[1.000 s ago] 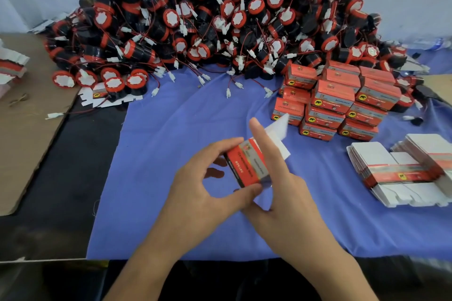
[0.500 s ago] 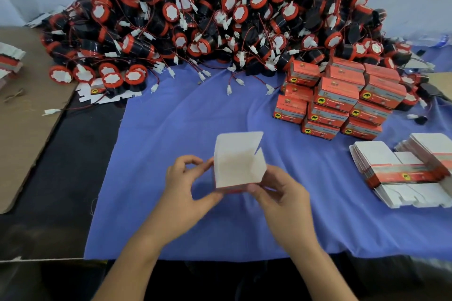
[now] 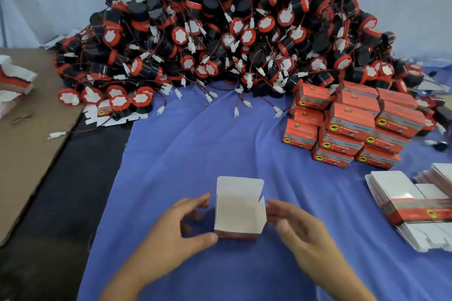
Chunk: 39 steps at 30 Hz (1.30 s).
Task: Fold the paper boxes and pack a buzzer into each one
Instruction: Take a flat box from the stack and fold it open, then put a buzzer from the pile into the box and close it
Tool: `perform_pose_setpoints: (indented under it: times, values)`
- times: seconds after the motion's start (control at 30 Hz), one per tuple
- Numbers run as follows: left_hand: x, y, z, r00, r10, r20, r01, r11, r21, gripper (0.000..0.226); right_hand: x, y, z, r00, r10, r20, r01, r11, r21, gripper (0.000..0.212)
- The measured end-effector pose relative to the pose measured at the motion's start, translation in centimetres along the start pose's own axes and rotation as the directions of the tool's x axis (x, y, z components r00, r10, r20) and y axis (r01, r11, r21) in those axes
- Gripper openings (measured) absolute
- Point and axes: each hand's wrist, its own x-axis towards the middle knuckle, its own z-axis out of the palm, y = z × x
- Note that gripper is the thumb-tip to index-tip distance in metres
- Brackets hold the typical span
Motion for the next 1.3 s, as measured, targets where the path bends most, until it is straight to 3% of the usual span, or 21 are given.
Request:
perform_pose_setpoints:
  times: [0.1,0.2,0.37,0.53,0.63,0.77,0.83,0.87,0.97,1.07,1.17,1.3]
  values:
    - [1.4,1.1,-1.1,0.992,-0.049,-0.117,0.015,0.960,-0.279,0.049,3.1,-0.7,-0.9,0.997,0.027,-0.070,-0.016,0.988,0.157,0.050]
    - [3.9,2.4,-2.0,0.985,-0.038,-0.167,-0.035,0.911,-0.410,0.040,7.8,-2.6,-0.6,0.995,0.095,0.017,-0.096,0.949,0.299,0.070]
    - [11.3,4.3,-3.1,0.973,-0.049,-0.226,-0.080,0.846,-0.527,0.035,17.4,-5.8,1.9,0.986,0.130,0.108,-0.163,0.905,0.394,0.059]
    - [22.4,5.3,-3.2,0.967,-0.073,-0.243,-0.075,0.832,-0.550,0.044,27.5,-7.7,5.5,0.990,0.135,0.045,-0.143,0.936,0.321,0.049]
    - [29.6,6.1,-3.5,0.965,-0.084,-0.250,-0.087,0.794,-0.601,0.052,34.0,-8.6,6.9,0.993,0.118,0.009,-0.116,0.963,0.243,0.065]
    - [37.5,7.4,-4.2,0.958,-0.159,-0.240,-0.094,0.615,-0.783,0.049,41.7,-9.6,7.4,0.996,0.046,-0.070,-0.036,0.990,0.137,0.083]
    - [40.4,7.8,-4.9,0.939,-0.218,-0.264,-0.080,0.610,-0.788,0.045,44.7,-9.8,7.0,0.996,-0.008,-0.092,0.013,0.998,0.055,0.091]
    - [41.4,7.9,-5.1,0.939,-0.233,-0.253,-0.062,0.609,-0.791,0.053,45.9,-9.7,6.7,0.995,-0.024,-0.099,0.025,1.000,0.009,0.092]
    - [43.1,7.8,-5.1,0.948,-0.237,-0.210,-0.045,0.556,-0.830,0.069,47.5,-8.8,6.2,0.991,-0.069,-0.114,0.054,0.991,-0.124,0.085]
    - [43.6,7.0,-4.5,0.911,-0.296,-0.288,-0.095,0.528,-0.844,0.054,47.0,-8.0,5.8,0.982,-0.129,-0.141,0.101,0.976,-0.190,0.070]
    - [42.5,6.4,-3.4,0.887,-0.315,-0.337,-0.114,0.557,-0.823,0.042,44.6,-7.7,5.5,0.976,-0.112,-0.189,0.085,0.986,-0.143,0.055]
    - [38.6,6.6,-2.2,0.919,-0.188,-0.345,-0.146,0.652,-0.744,0.033,39.4,-7.4,4.5,0.976,-0.012,-0.216,0.007,1.000,-0.025,0.039]
